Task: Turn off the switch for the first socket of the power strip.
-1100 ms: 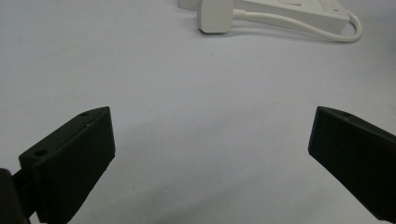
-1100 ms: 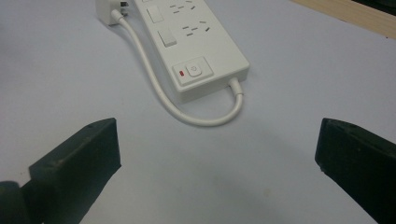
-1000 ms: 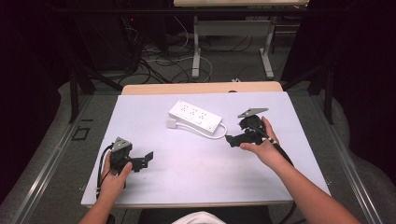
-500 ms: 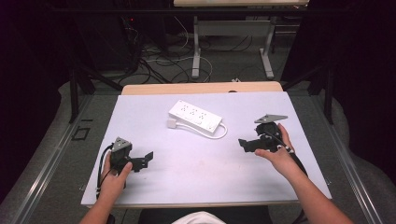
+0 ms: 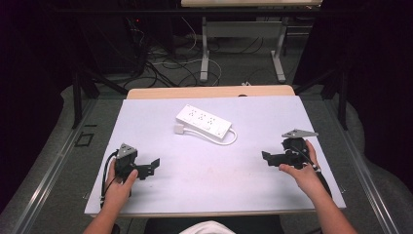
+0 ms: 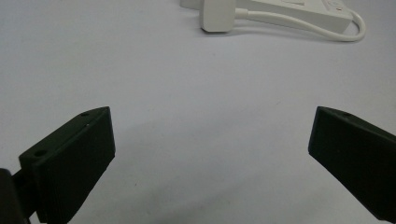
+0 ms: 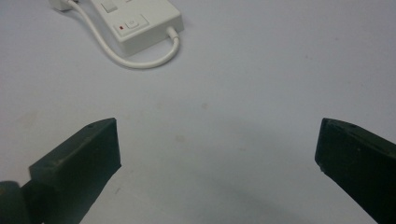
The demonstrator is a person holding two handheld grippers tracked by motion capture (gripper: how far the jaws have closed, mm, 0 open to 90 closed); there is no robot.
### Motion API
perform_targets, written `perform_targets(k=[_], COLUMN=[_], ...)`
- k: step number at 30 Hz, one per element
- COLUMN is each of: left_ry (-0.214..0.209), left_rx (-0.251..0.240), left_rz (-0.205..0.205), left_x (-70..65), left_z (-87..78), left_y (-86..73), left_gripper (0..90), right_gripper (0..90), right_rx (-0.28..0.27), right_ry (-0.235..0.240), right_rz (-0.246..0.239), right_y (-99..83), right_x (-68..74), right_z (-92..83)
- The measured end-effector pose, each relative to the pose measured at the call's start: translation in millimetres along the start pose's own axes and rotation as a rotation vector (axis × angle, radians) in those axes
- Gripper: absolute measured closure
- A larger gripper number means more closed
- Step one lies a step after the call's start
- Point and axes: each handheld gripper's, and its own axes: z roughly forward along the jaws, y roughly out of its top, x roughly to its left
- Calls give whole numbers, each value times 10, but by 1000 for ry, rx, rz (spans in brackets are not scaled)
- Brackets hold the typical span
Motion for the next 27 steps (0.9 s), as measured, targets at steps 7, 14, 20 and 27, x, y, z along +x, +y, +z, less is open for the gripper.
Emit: perform_targets(k=[7, 14, 20, 27], left_ry=[1, 1, 0, 0], left_rx=[0, 1, 1, 0], left_rz=[0, 0, -1, 0], left_x=[0, -1, 0, 0], left_z=[1, 2, 1, -1], left_y=[-2, -1, -1, 0], left_gripper=[6, 6, 5, 6], right_gripper=[0, 0, 0, 0], right_rx=[-8, -18, -23, -36], right_ry=[-31, -74, -95, -127], right_rz=[32, 69, 107, 149], right_y=[-214, -361, -448, -518], right_x=[-73, -175, -291, -395], right_z=[10, 48, 81, 91])
